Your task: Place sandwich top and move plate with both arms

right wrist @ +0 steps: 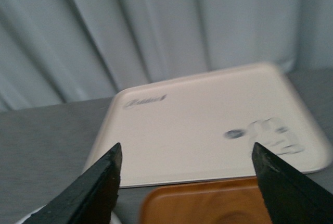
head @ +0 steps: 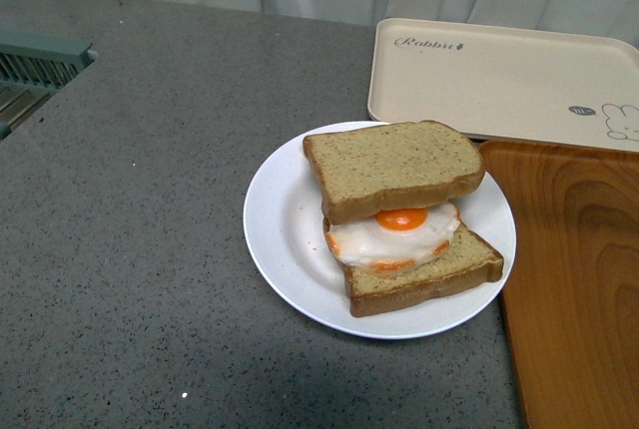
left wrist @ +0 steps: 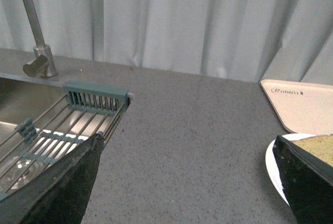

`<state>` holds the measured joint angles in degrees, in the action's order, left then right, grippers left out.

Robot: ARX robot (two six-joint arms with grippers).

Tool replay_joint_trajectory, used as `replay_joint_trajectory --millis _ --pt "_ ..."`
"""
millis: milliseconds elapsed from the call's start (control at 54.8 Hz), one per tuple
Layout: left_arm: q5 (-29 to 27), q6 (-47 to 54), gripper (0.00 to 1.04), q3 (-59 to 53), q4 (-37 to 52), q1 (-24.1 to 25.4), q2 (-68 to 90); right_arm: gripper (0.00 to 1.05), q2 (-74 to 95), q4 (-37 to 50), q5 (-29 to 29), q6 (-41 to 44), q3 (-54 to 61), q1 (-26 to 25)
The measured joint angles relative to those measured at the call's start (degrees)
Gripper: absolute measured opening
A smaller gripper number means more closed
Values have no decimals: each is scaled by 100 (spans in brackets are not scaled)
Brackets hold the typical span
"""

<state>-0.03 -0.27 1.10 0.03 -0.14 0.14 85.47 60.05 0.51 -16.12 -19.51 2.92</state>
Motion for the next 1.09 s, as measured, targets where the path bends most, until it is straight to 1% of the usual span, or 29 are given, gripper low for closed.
replay_joint_trajectory --millis 18,36,73,109,146,164,182,201,237,255,274,292,310,328,365,383,474,875,912,930,948,966,1003,1021,1094 --pt "-2 0 98 0 0 0 0 69 -223 212 4 273 284 -122" --pt "-13 0 98 0 0 0 2 68 -278 229 15 332 339 -144" --pt "-9 0 98 0 0 0 4 61 -822 157 55 730 743 -260" --pt "-7 0 98 0 0 0 2 54 -1502 -195 44 1025 1128 -293" --pt "11 0 98 0 0 0 2 47 -2317 -813 -7 1202 1486 -293" --pt "13 2 98 0 0 0 2 45 -2553 -1016 -20 1220 1569 -293" --pt "11 0 98 0 0 0 2 41 -3040 -1467 -26 1298 1718 -293" --pt "9 0 98 0 0 0 2 39 -3298 -1718 -37 1311 1781 -293" --pt "7 0 98 0 0 0 2 32 -4448 -2907 -39 1392 1917 -293" --pt "7 0 98 0 0 0 2 30 -4754 -3206 -37 1416 1915 -293" --pt "4 0 98 0 0 0 2 27 -5329 -3759 -39 1449 1915 -293" --pt "2 0 98 0 0 0 2 22 -6172 -4444 -39 1480 1915 -293" --pt "-7 2 98 0 0 0 2 18 -6684 -4850 -39 1491 1915 -297" --pt "-4 0 98 0 0 0 4 12 -7453 -5401 -63 1526 1915 -295" --pt "-11 0 98 0 0 0 2 4 -8089 -5834 -81 1550 1915 -291" --pt "-11 2 98 0 0 0 0 1 -8253 -5919 -74 1569 1915 -291" --pt "2 2 98 0 0 0 0 1 -8505 -5991 -52 1587 1915 -293" --pt "4 2 98 0 0 0 0 1 -8502 -6024 -11 1541 1908 -286" --pt "4 2 98 0 0 0 0 6 -8360 -6411 282 1189 1768 -181" --pt "4 0 98 0 0 0 0 12 -8113 -6773 601 861 1611 -50" --pt "2 2 98 0 0 0 0 13 -8037 -6863 680 649 1569 -17" --pt "0 0 98 0 0 0 0 19 -7844 -7062 802 293 1478 61" --pt "0 2 98 0 0 0 0 24 -7724 -7145 822 -109 1462 94" --pt "2 2 98 0 0 0 0 29 -7665 -7184 822 -496 1462 114" --pt "0 0 98 0 0 0 0 47 -7650 -7193 852 -1091 1462 136"
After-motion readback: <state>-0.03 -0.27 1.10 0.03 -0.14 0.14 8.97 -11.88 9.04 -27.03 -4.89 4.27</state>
